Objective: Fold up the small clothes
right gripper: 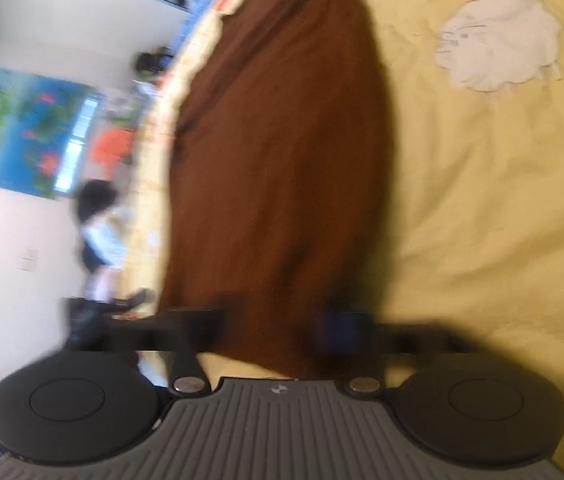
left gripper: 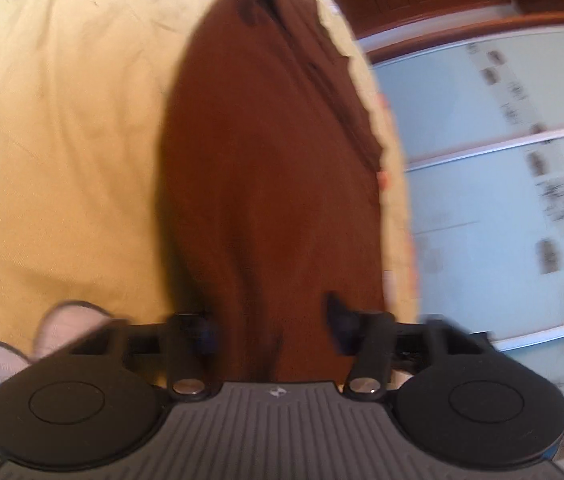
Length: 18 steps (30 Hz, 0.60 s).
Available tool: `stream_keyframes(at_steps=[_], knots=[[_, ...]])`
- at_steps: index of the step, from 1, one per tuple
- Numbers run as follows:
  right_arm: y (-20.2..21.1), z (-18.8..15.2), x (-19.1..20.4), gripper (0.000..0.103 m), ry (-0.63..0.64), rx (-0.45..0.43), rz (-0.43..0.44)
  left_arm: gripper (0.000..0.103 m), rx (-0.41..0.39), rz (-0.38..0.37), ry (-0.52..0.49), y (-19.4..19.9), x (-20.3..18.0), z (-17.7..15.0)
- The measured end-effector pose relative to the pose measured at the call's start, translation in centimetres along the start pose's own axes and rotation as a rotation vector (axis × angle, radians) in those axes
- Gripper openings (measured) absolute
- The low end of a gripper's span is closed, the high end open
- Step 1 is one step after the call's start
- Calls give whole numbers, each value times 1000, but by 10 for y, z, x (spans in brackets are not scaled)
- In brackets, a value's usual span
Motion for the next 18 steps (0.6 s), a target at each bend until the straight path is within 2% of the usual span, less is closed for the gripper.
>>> stream_keyframes(at_steps=[1,3,5,7,9,11,14,16,18], knots=[[2,0,-1,13,-9,-6,24,10,12,39,-5,0,3,-1],[14,3,3,13,9,-48,35,9,1,45,-4,7,-1,-1],[35,4,10,13,47,-73,38,9,-17,37,-50,18,-16,-2],[53,4,1,12,72,-93,-27,9,-6,70,-92,25,-20,-8],[59,4,-23,11,35,-95,-82,7,45,122,-111,18,-7,-19],[52,1,-35,8,9,-85,-69,8,29,77,-70,17,1,-22],[44,-3,-30,8,-14,-84,-34,13,43,88,-77,22,0,-17],[49,1,-27,29,-13,-91,-27,13,60,145,-115,36,1,-10],[62,20,-14,48,22,-195,-51,15,-14,253,-185,58,-3,14]])
Point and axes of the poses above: each gripper's, at about its wrist camera, not at the fingertips, and y roughly against the way its jaws point, x to its left, z to its top, the point moved 9 cm from there along -y, roughly the way its jaws point, and after that the axes turned 11 degrees about -y, right-handed, at the moved point
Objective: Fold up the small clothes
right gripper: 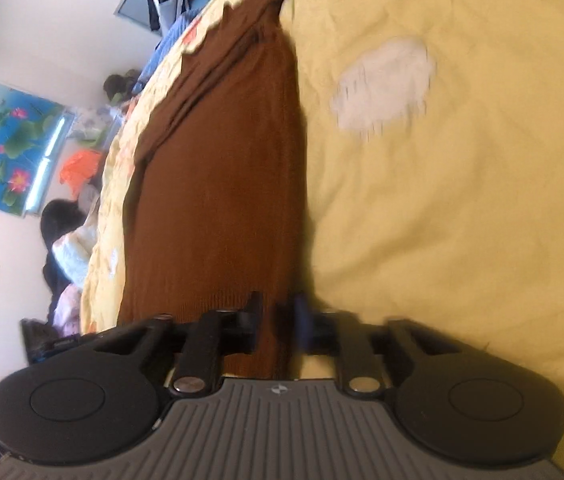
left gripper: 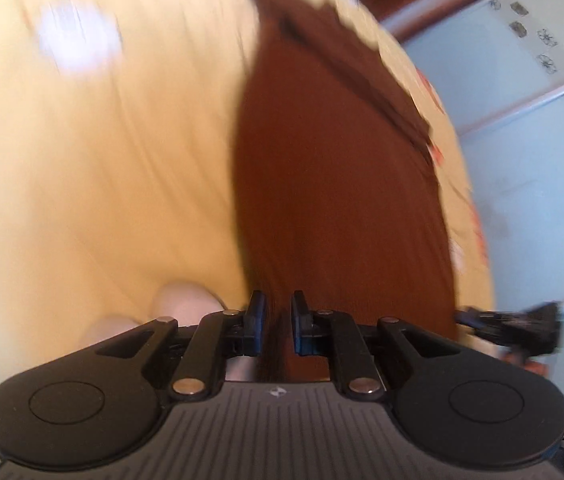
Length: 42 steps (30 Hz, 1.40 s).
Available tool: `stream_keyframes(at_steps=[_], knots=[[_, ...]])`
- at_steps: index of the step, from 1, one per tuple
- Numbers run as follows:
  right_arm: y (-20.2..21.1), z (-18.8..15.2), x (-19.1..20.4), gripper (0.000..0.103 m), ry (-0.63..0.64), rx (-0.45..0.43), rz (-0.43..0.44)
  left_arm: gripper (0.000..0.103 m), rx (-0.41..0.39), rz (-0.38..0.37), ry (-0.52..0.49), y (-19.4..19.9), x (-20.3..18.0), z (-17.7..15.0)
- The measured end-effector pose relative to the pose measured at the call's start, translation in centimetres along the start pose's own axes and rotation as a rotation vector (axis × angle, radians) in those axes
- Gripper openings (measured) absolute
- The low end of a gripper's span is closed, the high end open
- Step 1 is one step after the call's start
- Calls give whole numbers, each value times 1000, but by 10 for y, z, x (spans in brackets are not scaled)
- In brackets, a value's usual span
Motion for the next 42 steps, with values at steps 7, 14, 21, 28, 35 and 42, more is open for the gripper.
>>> stream_keyframes(at_steps=[7,14,21,28,35,42], knots=[[-83,79,92,60,294,-219,-26,89,-387,150,-185,-33,-53,107],[-155,93,97,64,645,-350,-270,87,-320,467,-427,-136,-54,112],[-135,97,84,65,705,-373,-378,87,-317,520,-410,-130,-43,119],[-131,44,120,95,605,-304,-223,88,-288,377,-421,-124,-89,84],[-123,28,76,103,729,-317,-364,90,-280,455,-540,-116,-59,58],[-110,-14,104,102,743,-286,-337,90,-256,431,-520,-97,-87,30]])
Point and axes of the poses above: each gripper's, at about its wrist camera, not at the fingertips, and y roughly against the way its jaws point, x to its left, z to its top, the point moved 9 cm from there along -y, roughly the way its jaws point, and after that the axes turned 11 degrees about -y, right-handed, at the moved point
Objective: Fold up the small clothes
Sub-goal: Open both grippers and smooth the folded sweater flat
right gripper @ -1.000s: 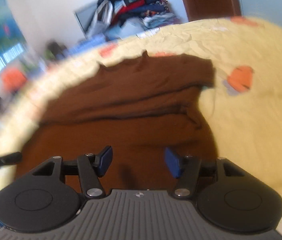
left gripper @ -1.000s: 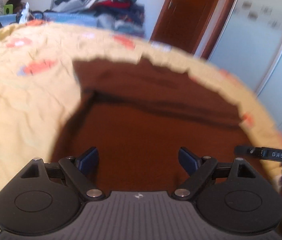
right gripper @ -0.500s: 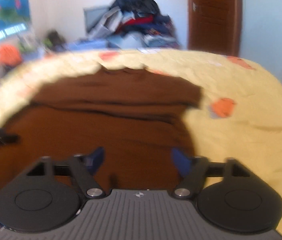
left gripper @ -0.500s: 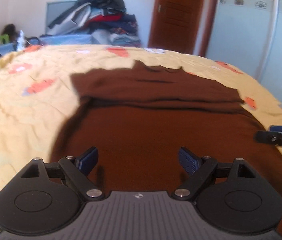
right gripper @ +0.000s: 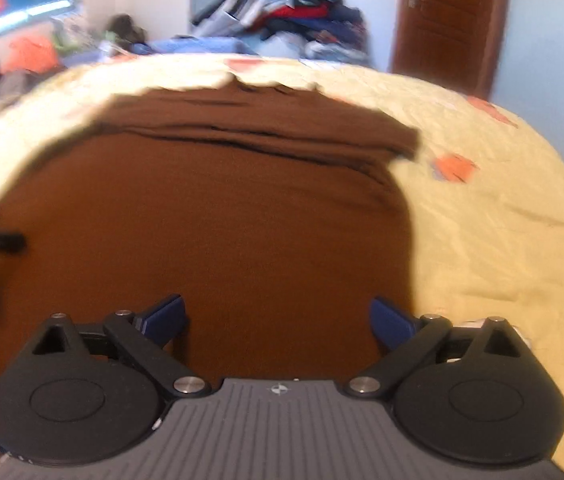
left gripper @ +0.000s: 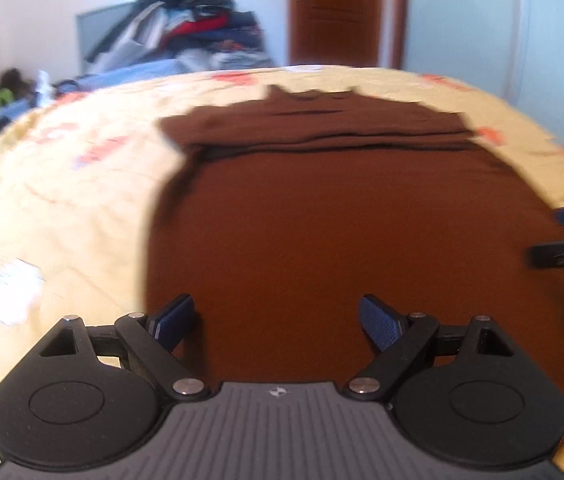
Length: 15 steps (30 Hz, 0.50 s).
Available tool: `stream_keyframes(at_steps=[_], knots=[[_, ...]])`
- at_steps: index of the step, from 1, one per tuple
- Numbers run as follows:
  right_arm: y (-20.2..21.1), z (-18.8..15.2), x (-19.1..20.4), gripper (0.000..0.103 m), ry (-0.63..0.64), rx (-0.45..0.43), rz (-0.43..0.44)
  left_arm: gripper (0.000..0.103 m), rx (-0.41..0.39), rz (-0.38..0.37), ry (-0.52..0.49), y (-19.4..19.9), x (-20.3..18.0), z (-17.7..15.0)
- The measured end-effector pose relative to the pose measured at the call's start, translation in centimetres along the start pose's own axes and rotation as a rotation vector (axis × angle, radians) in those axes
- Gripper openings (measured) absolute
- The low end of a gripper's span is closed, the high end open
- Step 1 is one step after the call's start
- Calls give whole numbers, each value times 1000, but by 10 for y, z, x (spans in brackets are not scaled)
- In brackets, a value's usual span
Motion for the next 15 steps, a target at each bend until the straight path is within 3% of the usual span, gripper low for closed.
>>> stream_keyframes(at_steps=[3,5,8,12,15], knots=[[-11,-23,20,103,52,72,4,92,5,20,-50,0,-23,-12],[-5,-32,14,103,53,9,25,92,-21,43,-42,7,-24,-20],[9,-40,-7,103,17,10,5,95,-25,37,-15,13,-20,-27],[16,-35,-12,103,-46,92,-37,96,-53,54,-10,15,-22,-30],[16,-23,2,103,-59,64,-4,96,-50,56,-4,12,-19,-26]])
Point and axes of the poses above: each gripper's, at about its wrist camera, not at the fingertips, and y roughly against the way its jaws point, x to its left, z to its top, the point moved 9 cm from there along -y, roughly the way its jaws point, and after that the axes turned 11 degrees about -y, right-handed, at the moved point
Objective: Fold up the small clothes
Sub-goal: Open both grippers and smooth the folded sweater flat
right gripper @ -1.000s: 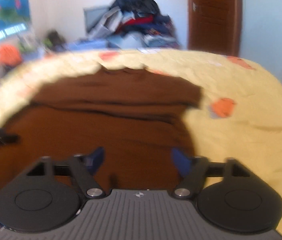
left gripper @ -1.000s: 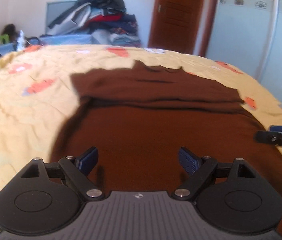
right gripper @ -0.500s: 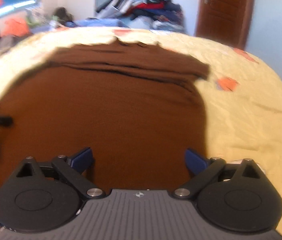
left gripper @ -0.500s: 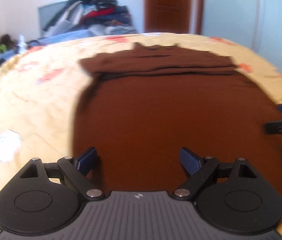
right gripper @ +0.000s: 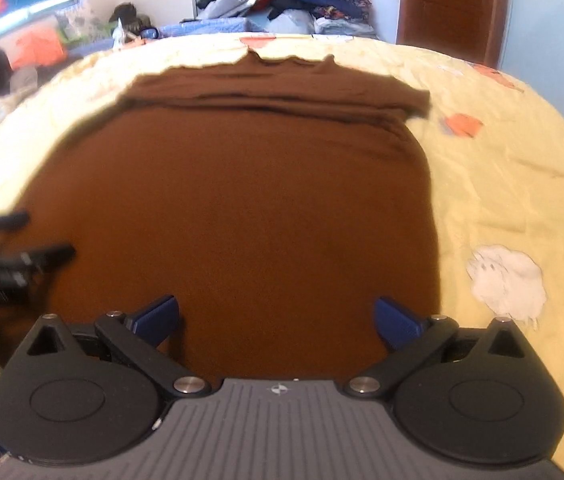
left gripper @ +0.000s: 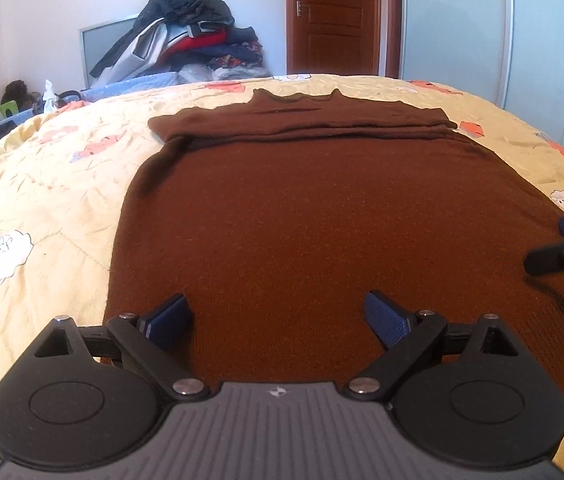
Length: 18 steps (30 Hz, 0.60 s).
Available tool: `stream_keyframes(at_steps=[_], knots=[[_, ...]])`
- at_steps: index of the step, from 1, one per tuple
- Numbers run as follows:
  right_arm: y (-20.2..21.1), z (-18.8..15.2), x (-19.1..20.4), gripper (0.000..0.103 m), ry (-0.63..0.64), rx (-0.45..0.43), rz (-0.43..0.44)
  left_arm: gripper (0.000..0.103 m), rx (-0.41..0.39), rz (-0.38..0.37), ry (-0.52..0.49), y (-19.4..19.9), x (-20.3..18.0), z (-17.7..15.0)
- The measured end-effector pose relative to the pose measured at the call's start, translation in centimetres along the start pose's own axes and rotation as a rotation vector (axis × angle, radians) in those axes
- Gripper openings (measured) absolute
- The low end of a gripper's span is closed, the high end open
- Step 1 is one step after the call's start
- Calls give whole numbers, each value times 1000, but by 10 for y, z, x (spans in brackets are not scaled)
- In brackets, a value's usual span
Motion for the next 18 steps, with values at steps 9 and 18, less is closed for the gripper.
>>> stream_keyframes(at_steps=[9,18], knots=[[-9,-20,6,103,83,-56,6,96,0,-2,4,-2,2,0],[27,-33,18,103,79,-59,43,96,67,-108,-17,28,-13,-8]])
Point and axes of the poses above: each gripper's, at about its wrist camera, not at the fingertips, and y roughly against the way its jaws point, x to its left, z to its top, the point moved 9 cm from there along -y, roughly the way its jaws point, and after that the axes turned 11 degrees about -y, right-handed, at the moved point
